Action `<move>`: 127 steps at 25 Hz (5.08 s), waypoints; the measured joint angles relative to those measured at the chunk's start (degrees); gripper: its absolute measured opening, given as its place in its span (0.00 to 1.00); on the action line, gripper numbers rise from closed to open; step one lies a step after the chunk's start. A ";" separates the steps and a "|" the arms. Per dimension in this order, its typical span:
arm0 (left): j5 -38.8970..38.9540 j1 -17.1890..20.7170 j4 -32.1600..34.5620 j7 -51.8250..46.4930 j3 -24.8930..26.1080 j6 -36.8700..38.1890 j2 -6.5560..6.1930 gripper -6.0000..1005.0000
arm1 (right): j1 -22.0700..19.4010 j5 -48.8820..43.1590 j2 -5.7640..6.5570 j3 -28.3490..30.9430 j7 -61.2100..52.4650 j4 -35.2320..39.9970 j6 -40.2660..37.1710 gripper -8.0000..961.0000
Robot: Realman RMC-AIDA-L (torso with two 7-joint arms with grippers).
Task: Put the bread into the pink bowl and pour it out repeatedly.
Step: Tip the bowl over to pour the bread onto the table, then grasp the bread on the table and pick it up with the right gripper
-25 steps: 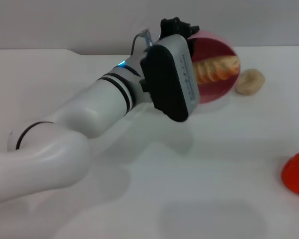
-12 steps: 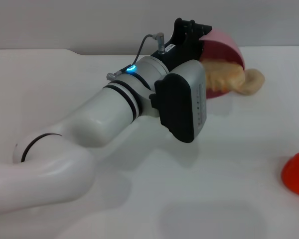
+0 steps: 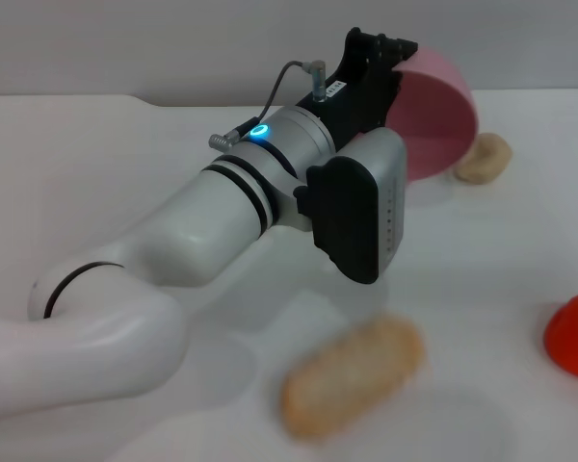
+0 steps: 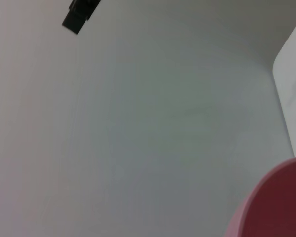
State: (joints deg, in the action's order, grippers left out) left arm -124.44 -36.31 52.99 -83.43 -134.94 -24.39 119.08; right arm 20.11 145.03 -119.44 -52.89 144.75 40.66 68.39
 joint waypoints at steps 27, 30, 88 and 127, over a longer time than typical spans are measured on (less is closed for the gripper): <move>0.46 -7.29 -1.83 -36.82 16.60 9.39 -0.36 0.06 | 1.61 0.50 0.32 0.06 0.45 -6.40 -0.29 0.64; 0.53 -8.51 -1.78 -40.91 23.15 16.97 -0.54 0.06 | 1.93 0.53 0.36 0.54 0.46 -7.79 -0.73 0.64; -3.21 -8.68 -4.20 -41.77 78.53 83.20 -5.79 0.06 | 37.27 -102.17 0.45 -26.51 -86.28 2.14 20.92 0.69; -3.54 -7.71 -5.36 -41.70 78.44 81.91 -4.83 0.06 | 38.17 -100.01 0.08 -35.78 -84.32 6.81 16.86 0.73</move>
State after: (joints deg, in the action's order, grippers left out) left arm -127.98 -44.02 47.63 -125.14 -56.50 57.52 114.25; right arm 58.28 45.02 -119.36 -88.67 60.43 47.48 85.25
